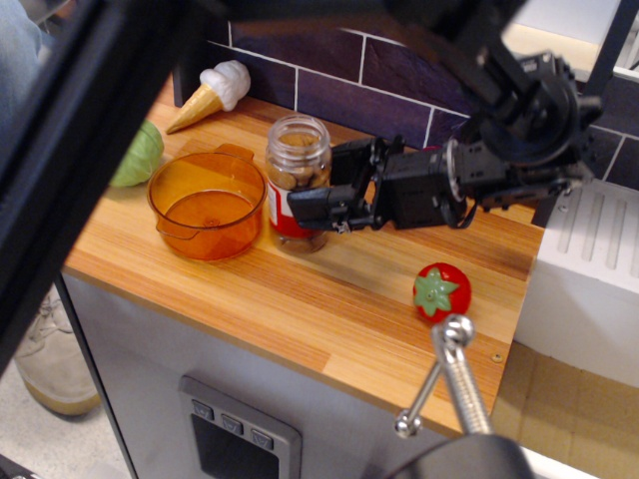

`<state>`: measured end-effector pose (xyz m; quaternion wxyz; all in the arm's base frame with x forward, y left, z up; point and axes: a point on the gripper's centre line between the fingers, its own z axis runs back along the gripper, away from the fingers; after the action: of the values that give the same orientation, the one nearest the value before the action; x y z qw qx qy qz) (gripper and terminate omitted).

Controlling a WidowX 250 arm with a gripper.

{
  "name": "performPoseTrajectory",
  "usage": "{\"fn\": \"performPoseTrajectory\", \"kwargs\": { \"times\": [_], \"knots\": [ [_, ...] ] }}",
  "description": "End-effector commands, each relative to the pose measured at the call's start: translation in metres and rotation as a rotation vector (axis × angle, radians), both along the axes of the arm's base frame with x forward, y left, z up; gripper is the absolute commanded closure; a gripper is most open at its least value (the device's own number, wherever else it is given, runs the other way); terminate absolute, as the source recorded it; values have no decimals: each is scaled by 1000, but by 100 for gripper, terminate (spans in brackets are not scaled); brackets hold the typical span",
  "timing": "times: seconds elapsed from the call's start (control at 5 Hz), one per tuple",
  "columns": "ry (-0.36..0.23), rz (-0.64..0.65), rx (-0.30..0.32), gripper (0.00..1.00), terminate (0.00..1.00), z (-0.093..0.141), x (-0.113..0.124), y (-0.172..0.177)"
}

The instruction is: Pour almonds in pot

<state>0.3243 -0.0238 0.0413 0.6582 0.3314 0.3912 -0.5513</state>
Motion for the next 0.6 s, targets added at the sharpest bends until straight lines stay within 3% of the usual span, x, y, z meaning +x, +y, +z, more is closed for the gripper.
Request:
{"fn": "performPoseTrajectory", "kwargs": {
  "times": [0.0, 0.2, 0.4],
  "knots": [
    [-244, 4, -327, 100, 0, 53, 12, 3],
    [-362, 86, -558, 100, 0, 67, 12, 12],
    [-517, 192, -760, 100, 0, 69, 11, 28]
  ]
}}
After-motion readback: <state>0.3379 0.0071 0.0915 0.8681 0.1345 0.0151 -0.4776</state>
